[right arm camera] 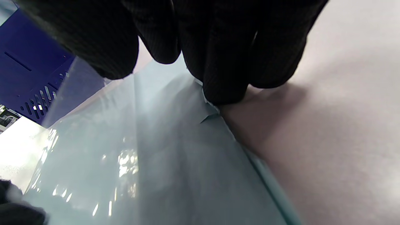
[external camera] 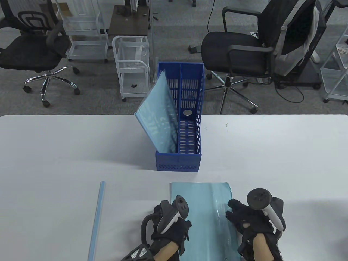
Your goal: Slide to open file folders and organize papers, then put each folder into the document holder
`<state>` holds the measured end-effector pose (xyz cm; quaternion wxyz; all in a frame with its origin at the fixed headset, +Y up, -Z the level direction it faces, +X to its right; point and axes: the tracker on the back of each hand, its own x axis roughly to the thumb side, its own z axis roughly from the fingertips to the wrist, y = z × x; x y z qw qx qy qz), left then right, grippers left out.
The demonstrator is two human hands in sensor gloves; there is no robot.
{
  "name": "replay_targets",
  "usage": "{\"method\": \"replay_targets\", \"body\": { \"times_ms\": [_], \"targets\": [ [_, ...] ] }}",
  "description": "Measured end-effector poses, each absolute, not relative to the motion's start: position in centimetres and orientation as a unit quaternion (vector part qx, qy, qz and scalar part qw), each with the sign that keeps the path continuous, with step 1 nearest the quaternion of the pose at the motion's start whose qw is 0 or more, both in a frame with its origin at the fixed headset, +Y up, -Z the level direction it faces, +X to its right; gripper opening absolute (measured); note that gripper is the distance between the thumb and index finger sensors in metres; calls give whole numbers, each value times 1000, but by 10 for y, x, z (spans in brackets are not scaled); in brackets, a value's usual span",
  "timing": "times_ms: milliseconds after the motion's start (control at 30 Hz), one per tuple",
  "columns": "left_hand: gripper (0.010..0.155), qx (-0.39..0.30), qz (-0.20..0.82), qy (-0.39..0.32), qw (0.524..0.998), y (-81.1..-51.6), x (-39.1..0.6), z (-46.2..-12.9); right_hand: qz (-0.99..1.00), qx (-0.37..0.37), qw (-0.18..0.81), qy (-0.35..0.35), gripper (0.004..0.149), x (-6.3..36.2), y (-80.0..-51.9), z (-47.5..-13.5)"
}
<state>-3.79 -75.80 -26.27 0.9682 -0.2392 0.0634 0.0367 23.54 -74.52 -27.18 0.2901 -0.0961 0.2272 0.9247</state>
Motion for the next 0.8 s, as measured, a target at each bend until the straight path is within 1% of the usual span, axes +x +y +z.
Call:
{"method": "replay_targets", "body": {
  "times_ms": [33,167,233,467,633,700,800],
  "targets": [
    [88,-242,36,66,967,-758,-37,-263,925,-94,290,228,66,235,-745,-272],
    [88,-255,89,92,958,-760,-42,-268,928,-92,281,227,66,233,-745,-272],
    [84,-235,100,104,961,-759,-44,-267,928,-92,281,227,66,233,-745,-272],
    [74,-216,160,127,955,-765,-55,-267,929,-90,278,227,68,232,-745,-272],
    [65,-194,197,127,952,-768,-62,-263,930,-90,274,228,68,232,-745,-272],
    [62,-190,228,123,947,-768,-65,-261,929,-90,276,227,68,232,-745,-272],
    [61,-202,311,105,923,-764,-71,-258,929,-90,277,227,69,232,-745,-272]
  ]
}}
